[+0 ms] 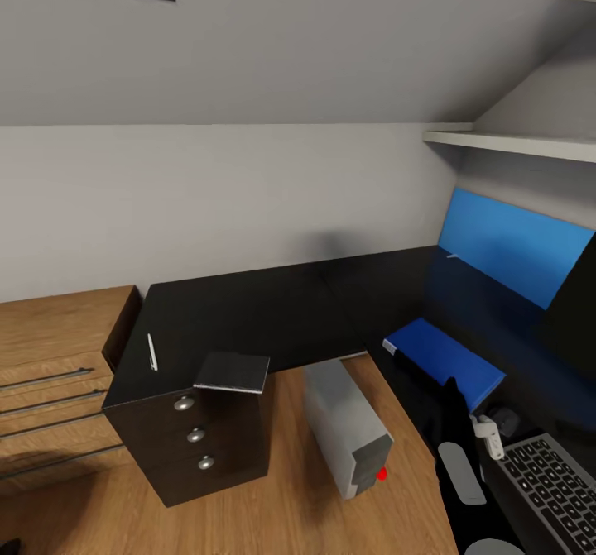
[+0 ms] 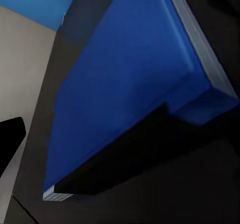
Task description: In the bedroom, organize the workspace by keeping the computer under the desk, ensuring the monitor is on the desk, placing the keyboard on the desk next to the monitor, placing the mouse on the desk next to the keyboard, moving the folder from the swivel chair onto the desk next to the mouse, stacking the notebook on top of the folder with the pen on top of the notebook, and positioning the swivel chair next to the desk.
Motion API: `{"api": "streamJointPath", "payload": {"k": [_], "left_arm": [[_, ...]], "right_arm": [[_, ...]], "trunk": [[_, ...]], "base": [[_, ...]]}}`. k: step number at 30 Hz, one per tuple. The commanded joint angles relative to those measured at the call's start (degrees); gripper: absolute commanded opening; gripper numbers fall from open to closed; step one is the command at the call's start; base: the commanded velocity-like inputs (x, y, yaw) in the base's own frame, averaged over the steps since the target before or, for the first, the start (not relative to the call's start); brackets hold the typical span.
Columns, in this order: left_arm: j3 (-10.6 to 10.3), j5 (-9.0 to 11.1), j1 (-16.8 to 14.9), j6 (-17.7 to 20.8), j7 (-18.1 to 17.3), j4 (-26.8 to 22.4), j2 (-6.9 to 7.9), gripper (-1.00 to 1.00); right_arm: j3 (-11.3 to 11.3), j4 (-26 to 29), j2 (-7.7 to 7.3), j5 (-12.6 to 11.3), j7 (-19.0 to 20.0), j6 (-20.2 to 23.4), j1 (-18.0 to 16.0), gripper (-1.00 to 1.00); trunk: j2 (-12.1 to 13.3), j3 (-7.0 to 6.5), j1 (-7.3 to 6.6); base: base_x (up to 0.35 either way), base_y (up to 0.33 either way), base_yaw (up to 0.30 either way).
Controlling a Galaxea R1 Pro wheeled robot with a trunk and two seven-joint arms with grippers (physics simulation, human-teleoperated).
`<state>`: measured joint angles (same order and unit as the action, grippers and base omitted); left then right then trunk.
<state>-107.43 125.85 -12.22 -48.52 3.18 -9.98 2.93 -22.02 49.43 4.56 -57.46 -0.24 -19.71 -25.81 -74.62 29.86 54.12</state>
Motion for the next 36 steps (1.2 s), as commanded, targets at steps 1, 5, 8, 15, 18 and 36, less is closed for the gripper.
{"api": "streamJointPath", "payload": {"k": [1, 5, 8, 15, 18, 36], "left_arm": [[-0.5, 0.3, -0.1, -0.3, 0.3, -0.2, 0.06, 1.00], [-0.5, 0.3, -0.1, -0.3, 0.4, -0.2, 0.06, 1.00], [-0.5, 0.3, -0.1, -0.3, 0.4, -0.2, 0.06, 1.00], [-0.5, 0.3, -0.1, -0.3, 0.4, -0.2, 0.06, 1.00], [-0.5, 0.3, -0.1, -0.3, 0.4, -0.2, 0.03, 1.00], [-0.4, 0.3, -0.1, -0.3, 0.5, -0.2, 0.06, 1.00]], "right_arm": [[0.0, 0.1, 0.03, -0.4, 0.0, -0.1, 0.0, 1.00], [0.0, 0.1, 0.08, -0.4, 0.0, -0.1, 0.0, 1.00], [0.0, 0.1, 0.09, -0.4, 0.0, -0.1, 0.0, 1.00], [0.1, 0.1, 0.09, -0.4, 0.0, -0.1, 0.0, 1.00], [0.1, 0.1, 0.09, -0.4, 0.0, -0.1, 0.0, 1.00], [0.2, 1.3, 0.09, -0.4, 0.3, 0.1, 0.0, 1.00]], "trunk": [[0.0, 0.06, -0.01], [0.0, 0.06, -0.01], [0.0, 0.06, -0.01], [0.0, 0.06, -0.01], [0.0, 0.06, -0.01], [7.2, -3.17, -3.96]], "base": [[-0.043, 0.000, 0.000], [-0.019, 0.000, 0.000], [-0.006, 0.000, 0.000], [-0.001, 0.000, 0.000], [0.000, 0.000, 0.000], [0.000, 0.000, 0.000]]}}
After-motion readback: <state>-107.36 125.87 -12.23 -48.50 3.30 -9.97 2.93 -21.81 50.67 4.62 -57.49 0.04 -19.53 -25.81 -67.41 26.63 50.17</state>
